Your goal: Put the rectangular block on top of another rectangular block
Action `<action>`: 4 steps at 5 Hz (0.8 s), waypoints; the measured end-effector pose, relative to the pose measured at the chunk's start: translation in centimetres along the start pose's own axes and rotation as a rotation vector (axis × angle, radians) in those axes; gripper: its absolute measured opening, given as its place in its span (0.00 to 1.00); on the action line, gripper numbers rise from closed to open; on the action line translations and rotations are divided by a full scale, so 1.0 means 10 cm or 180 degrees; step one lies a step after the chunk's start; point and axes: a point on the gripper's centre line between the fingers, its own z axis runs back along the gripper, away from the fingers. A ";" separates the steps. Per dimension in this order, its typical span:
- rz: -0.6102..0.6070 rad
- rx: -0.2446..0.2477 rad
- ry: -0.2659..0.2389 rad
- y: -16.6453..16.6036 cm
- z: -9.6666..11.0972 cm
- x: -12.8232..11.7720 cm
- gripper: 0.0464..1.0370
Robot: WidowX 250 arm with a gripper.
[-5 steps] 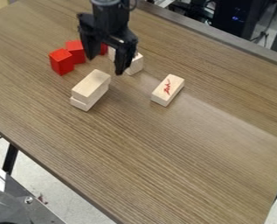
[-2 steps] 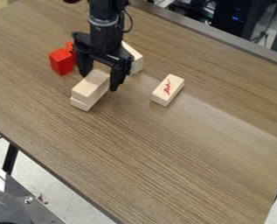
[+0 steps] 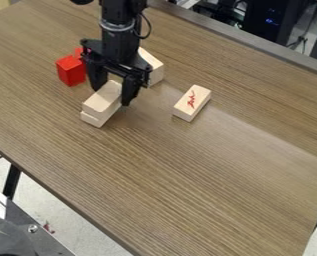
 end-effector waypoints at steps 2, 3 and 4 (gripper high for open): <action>0.0001 0.0055 0.0113 0.01 0.00 -0.02 0.50; 0.0003 -0.0001 0.0182 -0.04 0.02 -0.03 0.50; -0.0033 -0.0134 0.0106 -0.16 0.20 -0.01 0.50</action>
